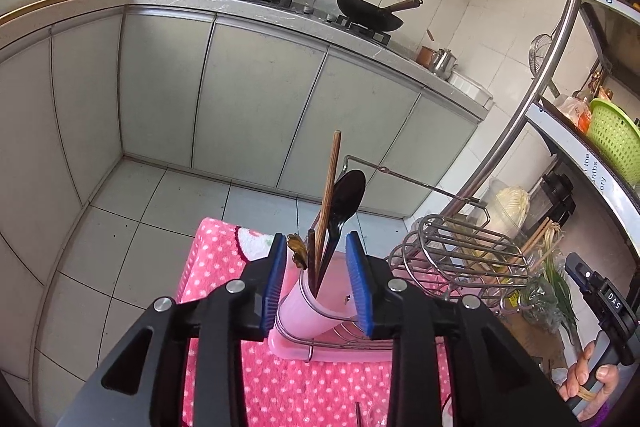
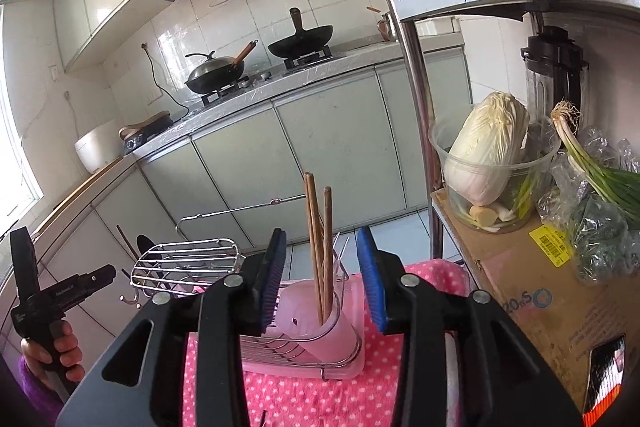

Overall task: Organize utensils
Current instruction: 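Lower both tools to the clear spoon and dark chopstick on the cloth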

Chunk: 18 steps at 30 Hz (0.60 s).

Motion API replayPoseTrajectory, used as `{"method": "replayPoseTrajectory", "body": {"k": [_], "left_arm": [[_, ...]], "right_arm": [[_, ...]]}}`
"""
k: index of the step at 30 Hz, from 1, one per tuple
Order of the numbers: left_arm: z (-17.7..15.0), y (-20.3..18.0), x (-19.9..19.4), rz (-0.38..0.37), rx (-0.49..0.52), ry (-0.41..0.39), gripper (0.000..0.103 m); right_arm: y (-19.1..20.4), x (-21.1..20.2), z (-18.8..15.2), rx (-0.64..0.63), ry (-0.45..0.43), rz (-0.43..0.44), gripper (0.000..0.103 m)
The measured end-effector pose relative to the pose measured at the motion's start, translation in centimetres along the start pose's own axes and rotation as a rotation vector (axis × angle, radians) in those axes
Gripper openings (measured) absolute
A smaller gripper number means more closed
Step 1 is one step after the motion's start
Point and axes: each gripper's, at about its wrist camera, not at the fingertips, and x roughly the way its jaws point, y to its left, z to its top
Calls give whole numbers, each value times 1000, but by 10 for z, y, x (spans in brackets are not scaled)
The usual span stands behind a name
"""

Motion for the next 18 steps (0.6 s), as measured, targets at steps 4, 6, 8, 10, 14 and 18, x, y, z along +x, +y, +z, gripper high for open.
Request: {"method": "replayPoseTrajectory", "body": {"k": [4, 6, 8, 10, 14, 18], "left_arm": [[-6, -3, -14, -14, 4, -9, 30], [-11, -4, -21, -28, 6, -10, 30], [-17, -6, -27, -40, 12, -6, 30], [-25, -8, -32, -53, 22, 3, 30], [-47, -13, -33, -75, 44, 46, 30], [-75, -17, -18, -85, 59, 130, 30]], "right_arm": [[2, -13, -4, -3, -8, 8, 38], [4, -22, -10, -1, -13, 14, 38], [4, -31, -18, 8, -14, 21, 38], [4, -37, -29, 19, -6, 30, 38], [4, -39, -53, 25, 49, 42, 38], [5, -28, -83, 35, 139, 52, 38]]}}
